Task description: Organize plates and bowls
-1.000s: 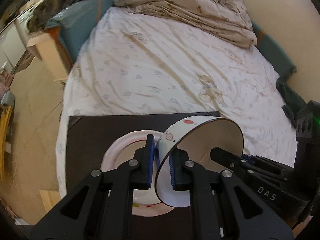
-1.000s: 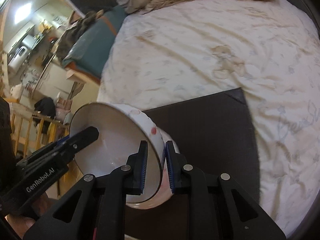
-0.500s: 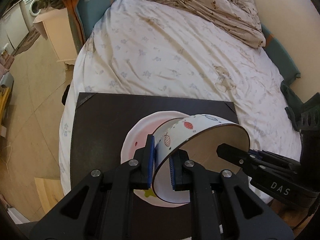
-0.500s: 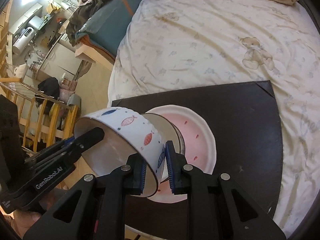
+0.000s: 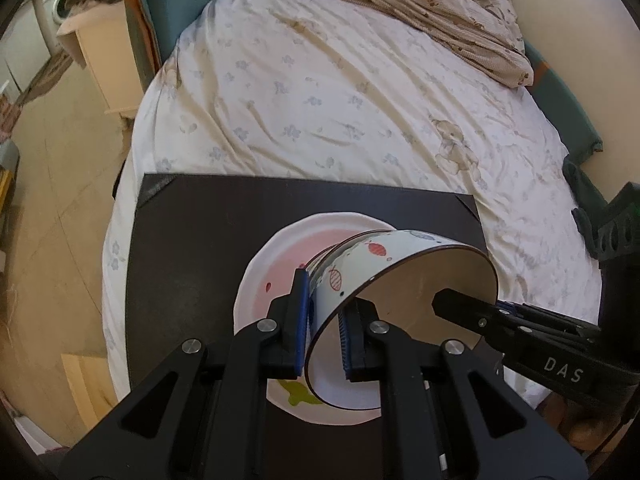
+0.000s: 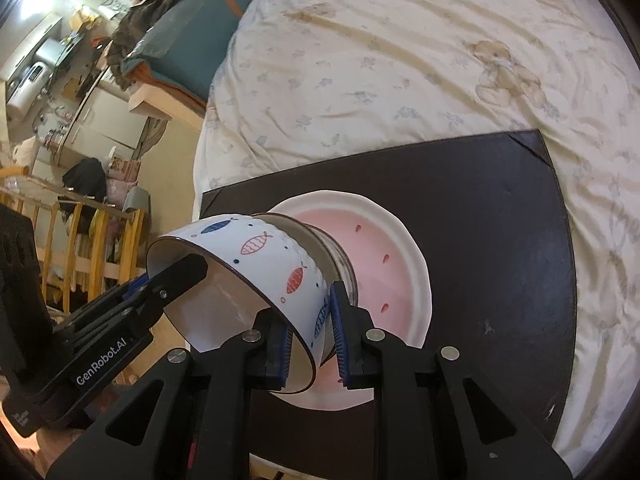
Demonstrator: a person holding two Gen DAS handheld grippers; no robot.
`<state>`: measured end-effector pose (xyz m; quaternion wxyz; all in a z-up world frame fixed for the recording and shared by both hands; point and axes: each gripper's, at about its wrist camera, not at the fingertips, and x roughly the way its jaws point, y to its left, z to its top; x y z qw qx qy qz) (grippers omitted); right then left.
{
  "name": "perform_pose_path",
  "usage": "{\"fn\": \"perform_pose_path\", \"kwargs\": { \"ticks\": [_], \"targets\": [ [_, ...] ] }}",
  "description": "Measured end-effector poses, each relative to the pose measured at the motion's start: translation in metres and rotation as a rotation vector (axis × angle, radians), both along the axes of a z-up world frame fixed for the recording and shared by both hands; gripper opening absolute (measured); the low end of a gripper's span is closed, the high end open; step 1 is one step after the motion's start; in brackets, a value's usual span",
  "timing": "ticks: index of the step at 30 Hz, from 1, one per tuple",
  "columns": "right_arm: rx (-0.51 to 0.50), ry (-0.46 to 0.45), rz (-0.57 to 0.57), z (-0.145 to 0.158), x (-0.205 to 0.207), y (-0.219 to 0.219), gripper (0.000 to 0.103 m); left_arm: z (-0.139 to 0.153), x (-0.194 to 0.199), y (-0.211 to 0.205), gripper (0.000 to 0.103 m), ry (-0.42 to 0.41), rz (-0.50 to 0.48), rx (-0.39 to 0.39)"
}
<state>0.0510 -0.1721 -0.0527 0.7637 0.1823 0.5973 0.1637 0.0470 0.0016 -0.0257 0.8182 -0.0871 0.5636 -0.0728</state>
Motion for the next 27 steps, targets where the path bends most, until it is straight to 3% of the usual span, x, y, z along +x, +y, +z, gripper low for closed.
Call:
{"fn": "perform_pose_path", "kwargs": {
  "ticks": [13, 19, 27],
  "targets": [
    [0.066, 0.036, -0.036, -0.003, 0.002, -0.014, 0.023, 0.006, -0.003, 0.010, 0.011, -0.021, 0.016, -0.035],
    [0.094, -0.041, -0.063, 0.011, 0.004, -0.026, 0.023, 0.004, -0.001, 0.018, 0.011, -0.020, 0.033, -0.086],
    [0.103, -0.043, -0.059, 0.002, 0.014, -0.022, 0.023, -0.002, 0.008, 0.022, 0.011, -0.009, 0.055, -0.117]
  ]
}}
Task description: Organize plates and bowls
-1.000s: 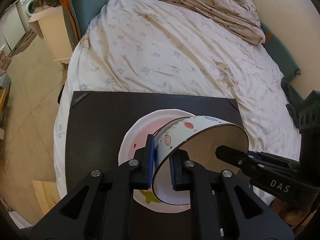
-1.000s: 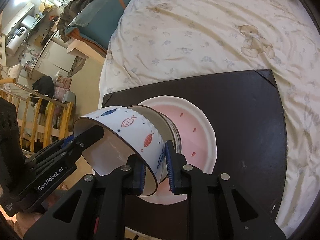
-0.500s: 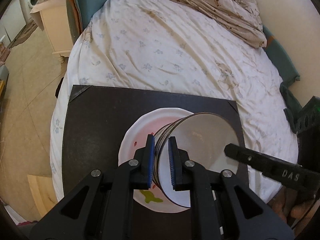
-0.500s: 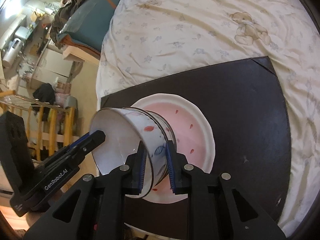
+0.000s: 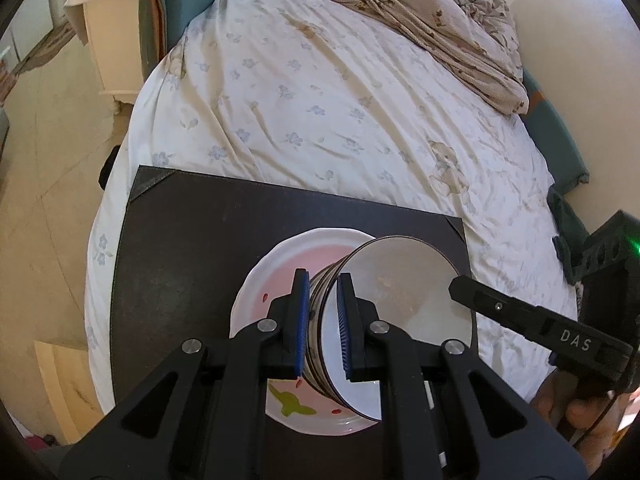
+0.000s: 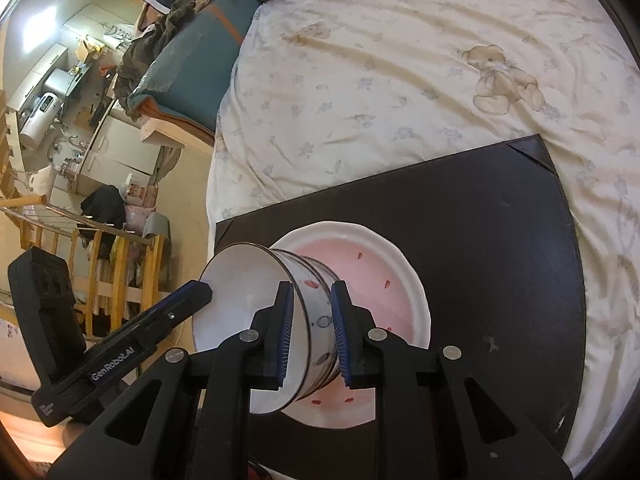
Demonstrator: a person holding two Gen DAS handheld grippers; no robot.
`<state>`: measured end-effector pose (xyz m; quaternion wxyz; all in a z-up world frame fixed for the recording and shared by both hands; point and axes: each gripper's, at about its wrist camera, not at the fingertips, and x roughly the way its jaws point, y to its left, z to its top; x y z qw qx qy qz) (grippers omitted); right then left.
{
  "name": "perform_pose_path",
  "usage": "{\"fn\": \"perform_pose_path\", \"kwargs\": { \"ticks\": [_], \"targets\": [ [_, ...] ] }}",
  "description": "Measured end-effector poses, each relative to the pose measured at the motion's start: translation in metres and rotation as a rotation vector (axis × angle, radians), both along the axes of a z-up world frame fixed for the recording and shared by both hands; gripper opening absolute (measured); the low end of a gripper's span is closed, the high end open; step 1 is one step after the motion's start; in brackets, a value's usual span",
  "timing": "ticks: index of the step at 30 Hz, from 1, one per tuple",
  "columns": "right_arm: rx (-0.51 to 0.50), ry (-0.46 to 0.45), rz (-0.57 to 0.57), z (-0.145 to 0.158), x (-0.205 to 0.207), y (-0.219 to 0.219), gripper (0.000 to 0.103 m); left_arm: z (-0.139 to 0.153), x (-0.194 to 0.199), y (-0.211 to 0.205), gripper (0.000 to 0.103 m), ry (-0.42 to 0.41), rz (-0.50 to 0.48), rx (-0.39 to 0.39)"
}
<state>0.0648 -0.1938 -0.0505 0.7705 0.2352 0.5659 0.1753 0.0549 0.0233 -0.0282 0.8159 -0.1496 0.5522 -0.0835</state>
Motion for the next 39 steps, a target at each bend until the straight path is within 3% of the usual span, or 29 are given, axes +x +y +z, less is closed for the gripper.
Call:
{"fn": "perform_pose_path", "kwargs": {
  "ticks": [8, 15, 17, 18, 19, 22, 24, 25, 26, 29, 31, 35, 37, 39],
  "targets": [
    [0.019, 0.018, 0.000, -0.007, 0.003, 0.001, 0.023, 0.002, 0.000, 0.001, 0.011, -0.013, 0.010, 0.005],
    [-0.003, -0.044, 0.023, 0.007, -0.003, 0.002, 0.023, 0.015, -0.018, -0.009, 0.013, -0.077, -0.033, 0.136],
    [-0.012, -0.072, 0.020, 0.012, -0.008, 0.000, 0.023, 0.017, -0.024, -0.012, 0.030, -0.101, -0.033, 0.188],
    [-0.014, -0.086, 0.004, 0.014, -0.013, -0.003, 0.023, 0.018, -0.027, -0.012, 0.045, -0.117, -0.030, 0.206],
    [-0.019, -0.090, -0.011, 0.015, -0.015, -0.005, 0.023, 0.019, -0.030, -0.012, 0.051, -0.133, -0.030, 0.210],
    [-0.041, -0.100, -0.049, 0.014, -0.023, -0.012, 0.024, 0.023, -0.038, -0.015, 0.051, -0.166, -0.044, 0.243],
    [-0.045, -0.092, -0.056, 0.013, -0.024, -0.015, 0.037, 0.025, -0.044, -0.018, 0.051, -0.193, -0.047, 0.300],
    [-0.039, -0.097, -0.059, 0.014, -0.026, -0.016, 0.065, 0.027, -0.048, -0.018, 0.052, -0.209, -0.043, 0.321],
    [-0.035, -0.117, -0.067, 0.017, -0.030, -0.018, 0.083, 0.029, -0.052, -0.019, 0.051, -0.218, -0.042, 0.330],
    [-0.055, -0.166, -0.068, 0.025, -0.043, -0.018, 0.085, 0.036, -0.065, -0.020, 0.053, -0.263, -0.041, 0.368],
    [-0.077, -0.194, -0.058, 0.030, -0.053, -0.015, 0.091, 0.040, -0.076, -0.023, 0.069, -0.291, -0.068, 0.399],
    [-0.146, -0.269, -0.063, 0.044, -0.077, -0.010, 0.096, 0.053, -0.096, -0.020, 0.074, -0.343, -0.054, 0.424],
    [-0.186, -0.304, -0.060, 0.054, -0.089, -0.008, 0.099, 0.060, -0.105, -0.015, 0.092, -0.361, -0.023, 0.406],
    [-0.217, -0.364, -0.066, 0.068, -0.105, -0.008, 0.103, 0.066, -0.119, -0.008, 0.101, -0.377, 0.026, 0.371]
  ]
}}
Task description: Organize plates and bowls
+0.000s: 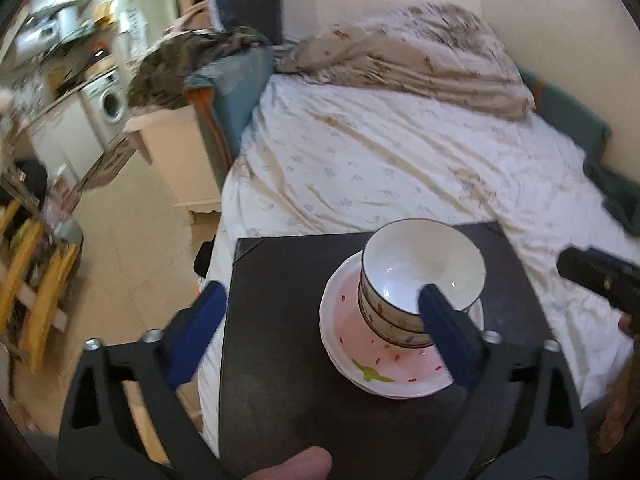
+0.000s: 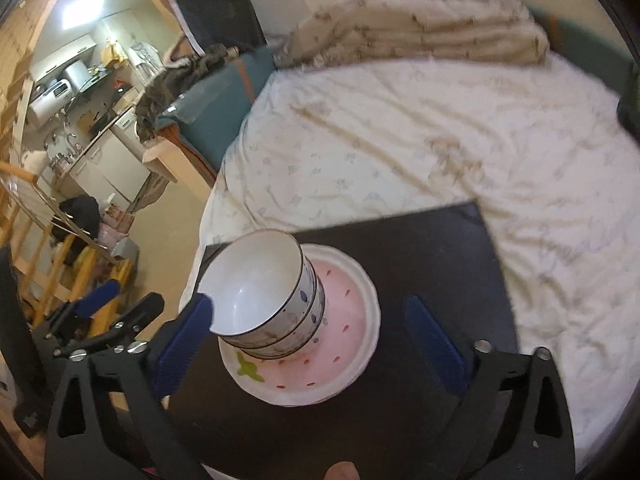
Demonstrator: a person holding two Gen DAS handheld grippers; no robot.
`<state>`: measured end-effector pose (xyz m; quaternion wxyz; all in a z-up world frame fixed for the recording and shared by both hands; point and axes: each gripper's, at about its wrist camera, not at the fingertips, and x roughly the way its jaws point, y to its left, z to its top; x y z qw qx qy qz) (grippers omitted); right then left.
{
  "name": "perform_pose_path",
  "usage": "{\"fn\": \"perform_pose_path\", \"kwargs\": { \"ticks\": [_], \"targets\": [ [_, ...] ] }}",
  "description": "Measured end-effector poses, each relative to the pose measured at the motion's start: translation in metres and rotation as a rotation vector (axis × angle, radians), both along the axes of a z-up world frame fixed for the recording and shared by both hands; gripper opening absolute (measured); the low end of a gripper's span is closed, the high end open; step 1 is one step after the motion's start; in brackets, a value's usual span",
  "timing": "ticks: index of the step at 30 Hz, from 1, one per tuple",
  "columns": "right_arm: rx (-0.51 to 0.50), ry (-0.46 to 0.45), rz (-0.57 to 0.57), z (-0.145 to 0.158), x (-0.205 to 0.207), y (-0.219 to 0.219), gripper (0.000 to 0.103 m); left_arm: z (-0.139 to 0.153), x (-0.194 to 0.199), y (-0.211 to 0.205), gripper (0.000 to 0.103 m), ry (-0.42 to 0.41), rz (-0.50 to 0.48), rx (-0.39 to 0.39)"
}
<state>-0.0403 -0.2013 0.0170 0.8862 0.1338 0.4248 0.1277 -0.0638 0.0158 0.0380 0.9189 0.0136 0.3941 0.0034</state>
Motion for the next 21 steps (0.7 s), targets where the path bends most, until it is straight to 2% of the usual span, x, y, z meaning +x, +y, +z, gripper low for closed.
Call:
{"fn": "perform_pose_path", "kwargs": {
  "ticks": [2, 5, 8, 14, 17, 19, 21],
  "targets": [
    [-0.018, -0.038, -0.001, 0.007, -0.013, -0.001, 0.103, 0.004, -0.012, 0.003, 0.103, -0.020, 0.005, -0.029],
    [-0.062, -0.050, 0.001, 0.009, -0.031, -0.002, 0.103, 0.005, -0.031, 0.002, 0.103, -0.053, -0.023, -0.032],
    [-0.086, -0.057, 0.000, 0.007, -0.048, -0.003, 0.103, -0.005, -0.038, 0.005, 0.103, 0.021, -0.065, -0.099],
    [-0.151, -0.084, 0.003, -0.002, -0.074, 0.003, 0.103, -0.012, -0.060, 0.006, 0.103, 0.000, 0.013, 0.009],
    [-0.159, -0.081, 0.006, -0.010, -0.084, 0.008, 0.103, -0.019, -0.068, 0.008, 0.103, 0.011, 0.029, 0.005],
    [-0.162, -0.068, 0.002, -0.018, -0.088, 0.010, 0.103, -0.029, -0.071, 0.009, 0.103, 0.047, 0.028, -0.020],
    [-0.184, -0.059, -0.015, -0.028, -0.093, 0.012, 0.103, -0.039, -0.075, 0.008, 0.103, 0.073, 0.033, -0.005]
  ]
}}
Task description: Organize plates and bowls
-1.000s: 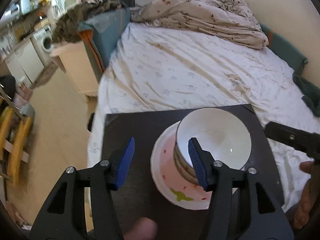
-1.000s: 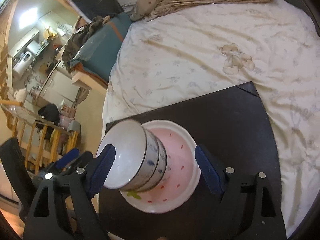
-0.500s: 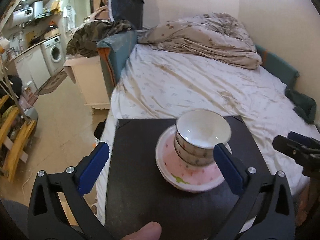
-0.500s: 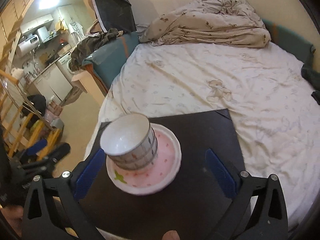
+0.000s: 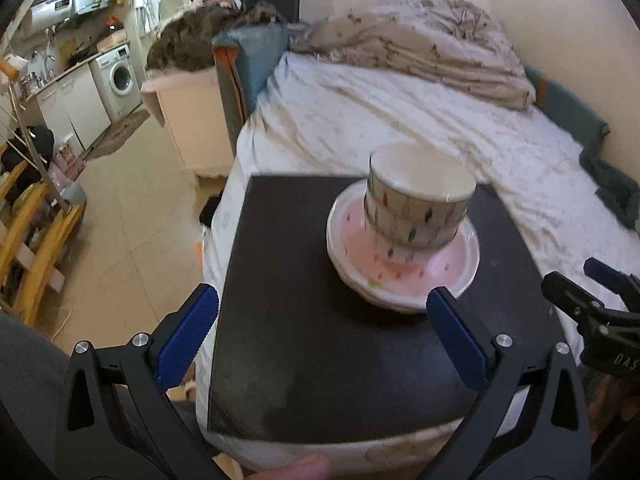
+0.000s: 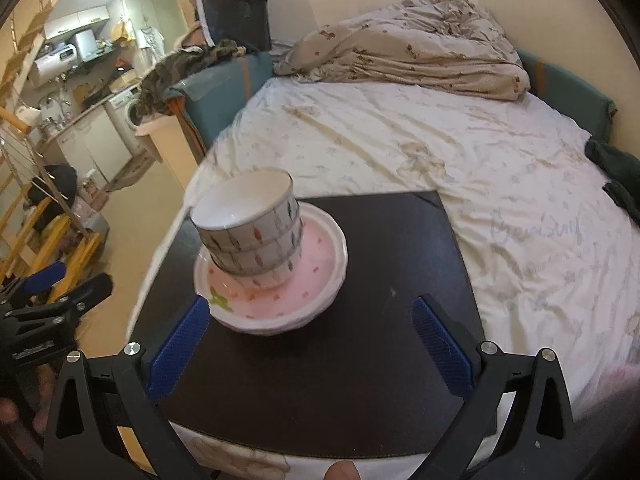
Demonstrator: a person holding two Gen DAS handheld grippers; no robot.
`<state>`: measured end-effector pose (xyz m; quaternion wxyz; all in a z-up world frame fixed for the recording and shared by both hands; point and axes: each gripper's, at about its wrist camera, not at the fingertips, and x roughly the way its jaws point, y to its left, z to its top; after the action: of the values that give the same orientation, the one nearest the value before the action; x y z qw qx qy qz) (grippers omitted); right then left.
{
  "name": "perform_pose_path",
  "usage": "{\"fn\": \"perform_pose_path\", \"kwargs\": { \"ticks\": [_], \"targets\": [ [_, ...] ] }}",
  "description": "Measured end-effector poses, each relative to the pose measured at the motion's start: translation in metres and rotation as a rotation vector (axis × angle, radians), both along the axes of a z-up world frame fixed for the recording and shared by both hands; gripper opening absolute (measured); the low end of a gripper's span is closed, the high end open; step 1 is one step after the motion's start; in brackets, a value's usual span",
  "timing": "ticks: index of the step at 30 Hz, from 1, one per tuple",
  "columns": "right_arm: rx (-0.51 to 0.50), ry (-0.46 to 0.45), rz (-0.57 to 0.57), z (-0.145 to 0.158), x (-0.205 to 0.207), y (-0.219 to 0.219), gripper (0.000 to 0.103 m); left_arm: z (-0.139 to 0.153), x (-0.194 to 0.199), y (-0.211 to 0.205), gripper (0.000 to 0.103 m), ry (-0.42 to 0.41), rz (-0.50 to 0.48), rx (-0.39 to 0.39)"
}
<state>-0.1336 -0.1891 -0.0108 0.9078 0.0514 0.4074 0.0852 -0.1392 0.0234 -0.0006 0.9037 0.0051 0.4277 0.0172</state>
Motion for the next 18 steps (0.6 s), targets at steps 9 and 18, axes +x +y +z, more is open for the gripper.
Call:
{"fn": "perform_pose_path", "kwargs": {
  "ticks": [9, 18],
  "targets": [
    [-0.045, 0.017, 0.010, -0.019, 0.000, 0.011, 0.103, -0.010, 0.002, -0.008, 0.103, 0.006, 0.020, 0.032],
    [-0.055, -0.004, 0.020, -0.017, 0.000, 0.017, 0.103, -0.013, 0.011, -0.006, 0.103, 0.027, 0.028, -0.003]
  ]
}}
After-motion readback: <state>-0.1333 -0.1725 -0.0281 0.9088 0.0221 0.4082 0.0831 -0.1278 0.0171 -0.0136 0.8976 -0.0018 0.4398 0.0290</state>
